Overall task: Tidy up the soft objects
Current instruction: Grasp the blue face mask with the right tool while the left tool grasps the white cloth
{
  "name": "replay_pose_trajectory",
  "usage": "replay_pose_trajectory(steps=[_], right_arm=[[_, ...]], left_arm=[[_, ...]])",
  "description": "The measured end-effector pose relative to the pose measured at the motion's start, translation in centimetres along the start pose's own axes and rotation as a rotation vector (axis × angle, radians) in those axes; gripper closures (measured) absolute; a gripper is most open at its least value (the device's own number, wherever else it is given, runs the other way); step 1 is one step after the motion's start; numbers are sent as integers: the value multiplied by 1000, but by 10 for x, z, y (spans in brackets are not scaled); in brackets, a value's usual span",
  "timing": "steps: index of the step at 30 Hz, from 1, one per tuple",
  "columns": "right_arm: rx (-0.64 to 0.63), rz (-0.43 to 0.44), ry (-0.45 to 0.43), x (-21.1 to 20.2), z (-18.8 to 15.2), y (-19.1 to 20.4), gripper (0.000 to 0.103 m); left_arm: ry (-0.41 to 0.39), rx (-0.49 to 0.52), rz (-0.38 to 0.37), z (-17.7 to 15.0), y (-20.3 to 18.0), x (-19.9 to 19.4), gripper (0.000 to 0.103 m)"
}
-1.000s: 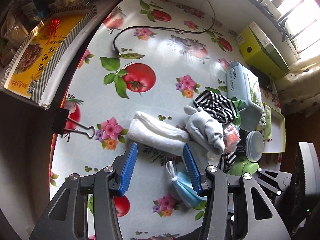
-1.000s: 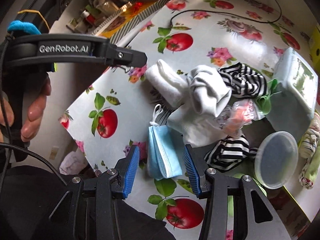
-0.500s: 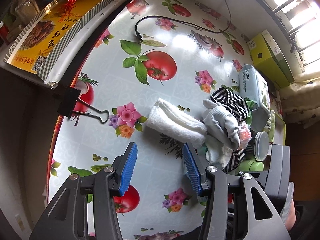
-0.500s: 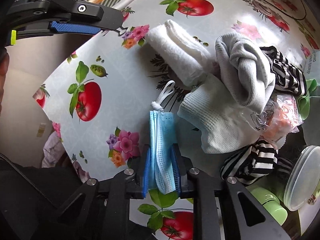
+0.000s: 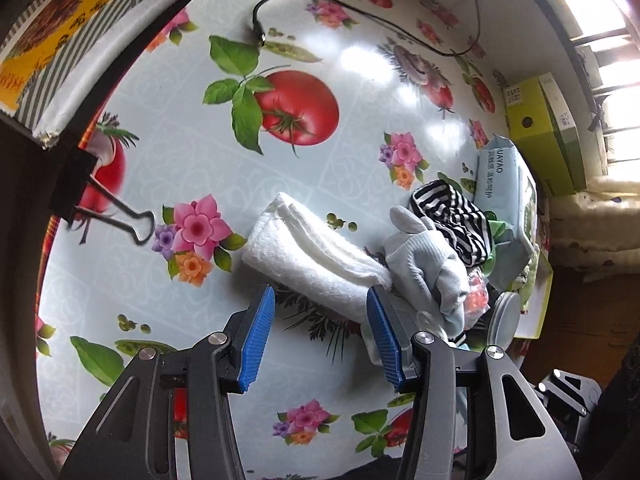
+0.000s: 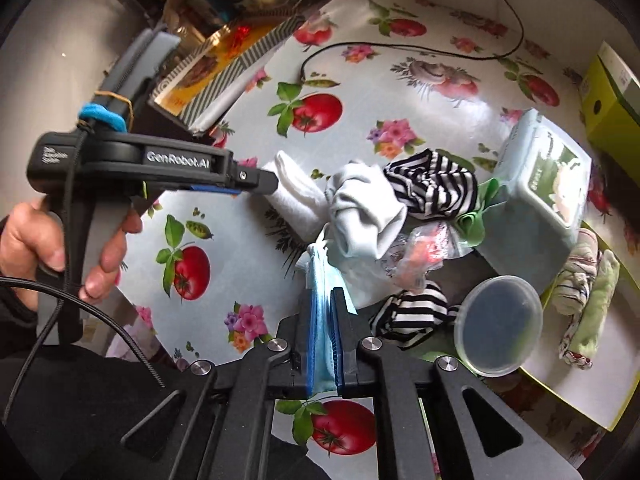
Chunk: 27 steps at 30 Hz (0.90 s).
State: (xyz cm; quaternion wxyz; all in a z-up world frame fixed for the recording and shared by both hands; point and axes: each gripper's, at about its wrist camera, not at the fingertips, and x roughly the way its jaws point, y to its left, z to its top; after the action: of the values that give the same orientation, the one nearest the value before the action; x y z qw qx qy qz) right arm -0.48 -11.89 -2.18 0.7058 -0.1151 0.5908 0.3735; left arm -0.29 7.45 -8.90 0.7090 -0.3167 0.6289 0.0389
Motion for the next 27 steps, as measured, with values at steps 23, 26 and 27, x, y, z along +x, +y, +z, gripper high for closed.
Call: replay_pose_trajectory(steps=[23, 26, 27], right_arm=[[113, -54, -135, -53, 9, -38, 96], [123, -60, -148, -56, 8, -40, 96], [126, -61, -152, -57, 7, -41, 96]], left_arm=[[15, -46, 136, 24, -31, 43, 57], [12, -6, 160, 25, -35, 44, 70], [9, 7, 162, 25, -36, 44, 74]])
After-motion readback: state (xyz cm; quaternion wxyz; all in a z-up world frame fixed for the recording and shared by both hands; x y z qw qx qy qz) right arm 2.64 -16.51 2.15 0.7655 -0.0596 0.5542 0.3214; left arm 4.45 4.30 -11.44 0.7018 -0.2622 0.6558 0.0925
